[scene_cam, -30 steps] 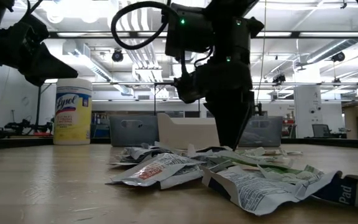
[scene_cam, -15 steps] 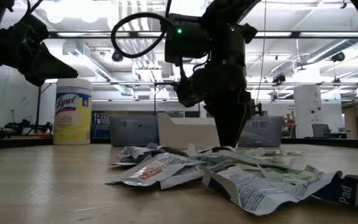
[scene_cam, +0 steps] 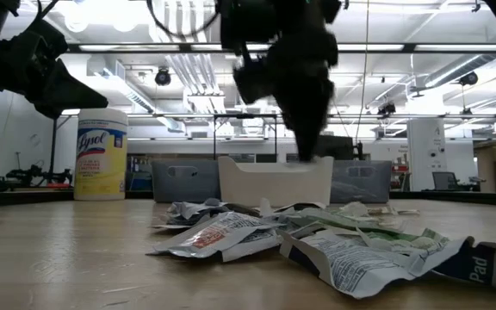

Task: Pick & Place First Aid Supplies
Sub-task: Put the alcohol pad into the middle black bin

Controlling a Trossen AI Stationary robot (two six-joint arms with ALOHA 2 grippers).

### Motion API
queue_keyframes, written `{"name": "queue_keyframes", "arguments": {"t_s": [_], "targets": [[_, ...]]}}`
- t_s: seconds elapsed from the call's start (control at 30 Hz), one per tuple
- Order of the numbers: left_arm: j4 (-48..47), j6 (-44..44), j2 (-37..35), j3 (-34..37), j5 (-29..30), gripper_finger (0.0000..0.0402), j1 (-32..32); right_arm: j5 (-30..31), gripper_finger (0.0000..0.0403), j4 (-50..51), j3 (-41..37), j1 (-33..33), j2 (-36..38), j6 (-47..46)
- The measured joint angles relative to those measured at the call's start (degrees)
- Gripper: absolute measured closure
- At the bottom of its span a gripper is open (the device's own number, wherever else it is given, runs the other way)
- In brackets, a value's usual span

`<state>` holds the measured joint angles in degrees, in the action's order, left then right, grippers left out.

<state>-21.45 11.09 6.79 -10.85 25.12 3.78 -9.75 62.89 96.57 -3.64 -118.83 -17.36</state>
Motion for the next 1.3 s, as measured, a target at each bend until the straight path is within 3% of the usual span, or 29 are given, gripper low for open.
{"name": "queue_keyframes", "arguments": {"t_s": [0.17, 0.33, 0.43, 0.63, 0.73, 0.93, 1.13, 1.3], "targets": [[0.0, -0.22, 0.0, 0.0, 0.0, 0.0349, 0.02, -2.37, 0.0394, -5.11, 6.95, 0.56, 0.27, 11.87], [0.0, -1.01, 0.0, 0.0, 0.02, 0.0349, 0.0, -0.2, 0.0394, -15.4, 12.85, 3.38, 0.27, 16.38], [0.0, -1.03, 0.0, 0.0, 0.02, 0.0349, 0.02, 10.4, 0.0394, -17.01, 16.62, 5.59, 0.27, 16.37], [0.0, -1.14, -0.01, -0.01, 0.04, 0.0349, 0.0, 40.2, 0.0394, -16.57, 21.29, 10.93, 0.27, 16.84], [-0.02, -1.67, 0.0, -0.01, 0.07, 0.0349, 0.0, 46.16, 0.0394, -16.16, 22.31, 14.27, 0.36, 20.94], [-0.02, -2.29, 0.0, 0.0, 0.07, 0.0348, 0.02, 43.41, 0.0394, -13.47, 21.6, 22.13, 0.35, 26.4], [-0.02, -2.32, 0.0, 0.0, 0.6, 0.0349, 0.0, 30.25, 0.0394, -8.03, 20.64, 29.66, -0.67, 26.86], [-0.04, -2.36, 0.07, -0.02, 3.4, 0.0349, -0.01, 22.82, 0.0394, -6.31, 18.94, 34.08, -1.16, 26.92]]}}
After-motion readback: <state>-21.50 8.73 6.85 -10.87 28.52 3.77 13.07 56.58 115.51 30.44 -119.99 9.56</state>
